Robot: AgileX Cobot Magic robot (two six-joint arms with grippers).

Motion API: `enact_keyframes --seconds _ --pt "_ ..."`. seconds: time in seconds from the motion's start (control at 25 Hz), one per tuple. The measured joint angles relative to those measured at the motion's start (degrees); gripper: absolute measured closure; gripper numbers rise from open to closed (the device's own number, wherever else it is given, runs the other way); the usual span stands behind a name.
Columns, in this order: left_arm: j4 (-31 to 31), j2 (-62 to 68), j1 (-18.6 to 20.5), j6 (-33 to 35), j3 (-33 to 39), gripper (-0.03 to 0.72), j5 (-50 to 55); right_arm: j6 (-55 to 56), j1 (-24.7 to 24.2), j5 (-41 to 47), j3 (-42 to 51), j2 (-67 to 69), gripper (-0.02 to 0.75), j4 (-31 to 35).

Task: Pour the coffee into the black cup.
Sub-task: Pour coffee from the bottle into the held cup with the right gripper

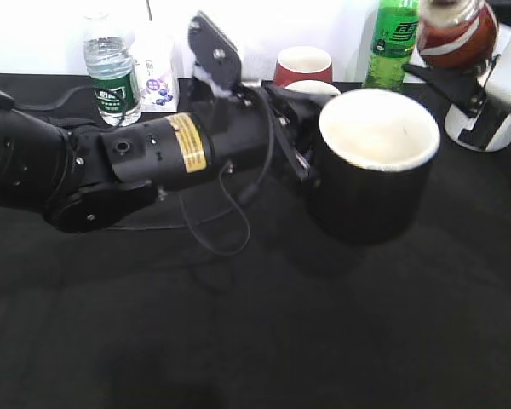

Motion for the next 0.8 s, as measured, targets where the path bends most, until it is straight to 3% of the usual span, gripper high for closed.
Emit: enact_keyframes --seconds 0.36,0.8 --pt "-0.7 0.0 0.0 0.0 0.0 0.641 0.0 -21.5 0.0 -0.1 -1.0 0.0 0.210 1.2" --pt "2.5 0.0 0.0 -0.9 0.0 0.641 -0.1 -30.6 0.0 -0.1 -1.3 0.0 0.210 2.7"
